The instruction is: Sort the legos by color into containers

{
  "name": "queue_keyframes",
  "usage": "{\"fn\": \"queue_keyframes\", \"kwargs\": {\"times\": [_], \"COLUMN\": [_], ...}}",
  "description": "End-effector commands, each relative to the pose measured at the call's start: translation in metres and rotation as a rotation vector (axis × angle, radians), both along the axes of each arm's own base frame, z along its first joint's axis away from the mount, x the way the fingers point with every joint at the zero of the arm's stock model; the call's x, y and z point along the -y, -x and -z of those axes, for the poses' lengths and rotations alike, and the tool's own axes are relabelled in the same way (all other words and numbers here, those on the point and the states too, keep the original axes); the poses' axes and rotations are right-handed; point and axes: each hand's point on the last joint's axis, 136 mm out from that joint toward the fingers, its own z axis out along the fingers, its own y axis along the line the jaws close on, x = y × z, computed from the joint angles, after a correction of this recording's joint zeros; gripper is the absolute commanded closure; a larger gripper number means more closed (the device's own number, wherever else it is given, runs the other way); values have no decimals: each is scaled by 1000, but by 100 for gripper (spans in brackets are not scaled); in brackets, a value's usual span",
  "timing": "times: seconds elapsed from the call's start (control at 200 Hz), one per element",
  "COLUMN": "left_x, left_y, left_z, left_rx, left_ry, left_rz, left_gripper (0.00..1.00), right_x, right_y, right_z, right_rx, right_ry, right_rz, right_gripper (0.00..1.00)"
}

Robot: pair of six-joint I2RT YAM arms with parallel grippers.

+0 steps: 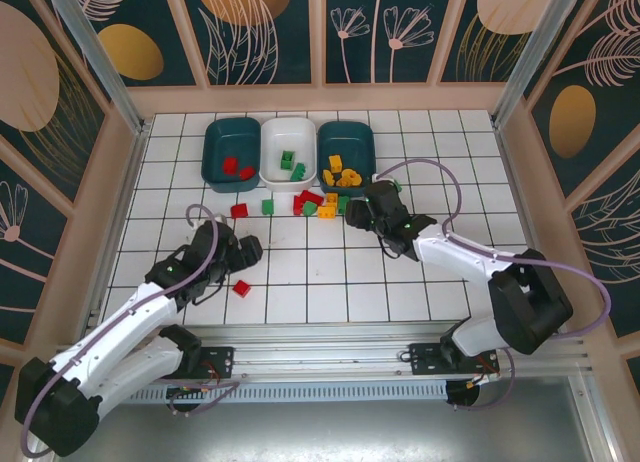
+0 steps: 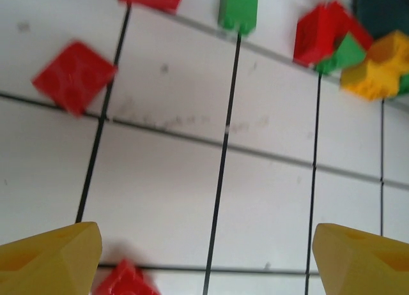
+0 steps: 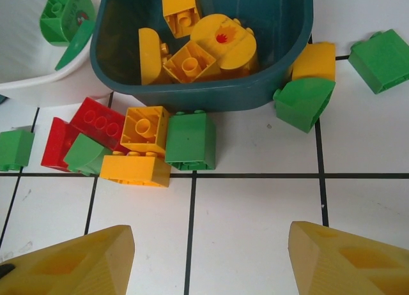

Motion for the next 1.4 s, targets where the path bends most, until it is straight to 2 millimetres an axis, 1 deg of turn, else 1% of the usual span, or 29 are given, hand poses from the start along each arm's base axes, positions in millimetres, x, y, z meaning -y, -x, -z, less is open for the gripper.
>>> {"fn": "queue_keyframes", "kwargs": {"times": [0.0,0.06,0.085,0.12,0.225,0.3,0.41,0.535,0.606,0.661,0.766,0.856,0.951,1.081,1.196,1.396], "left_x": [1,6,9,10,5,1,1,5,4,6,9,13,23,34,45,28], "left_y": [23,27,29,32,37,36,34,29,24,22,22,26,34,45,51,48], "left_z": [24,32,35,41,56,61,71,83,84,84,83,85,86,85,81,87], "left_rx": [-113,-134,-146,-162,-198,-197,-205,-206,-195,-186,-185,-193,-209,-223,-224,-222], "left_ry": [-37,-32,-24,-29,-64,-77,-82,-92,-112,-118,-108,-81,-40,-32,-23,-130], "left_rz": [23,45,53,55,42,12,-2,15,11,20,37,58,83,117,148,101], "left_gripper": [13,11,8,6,6,6,6,8,10,13,19,23,27,28,29,28], "right_x": [-7,-7,-7,-6,-4,-1,-2,-3,-5,-6,-2,0,0,-1,-3,-2], "right_y": [-8,-7,-7,-7,-6,-6,-6,-7,-7,-6,-5,-3,-2,-2,-2,-1], "right_z": [-5,-2,-1,1,0,1,2,5,5,5,4,4,5,5,5,5], "right_rx": [20,13,12,9,12,11,6,2,-4,-5,-1,-1,-6,-7,-7,-11], "right_ry": [-56,-56,-55,-51,-44,-44,-48,-53,-55,-56,-53,-49,-52,-62,-68,-68], "right_rz": [13,14,14,16,17,19,15,11,6,3,8,12,10,10,9,10], "right_gripper": [34,33,33,33,32,32,32,32,32,32,32,32,32,32,32,32]}}
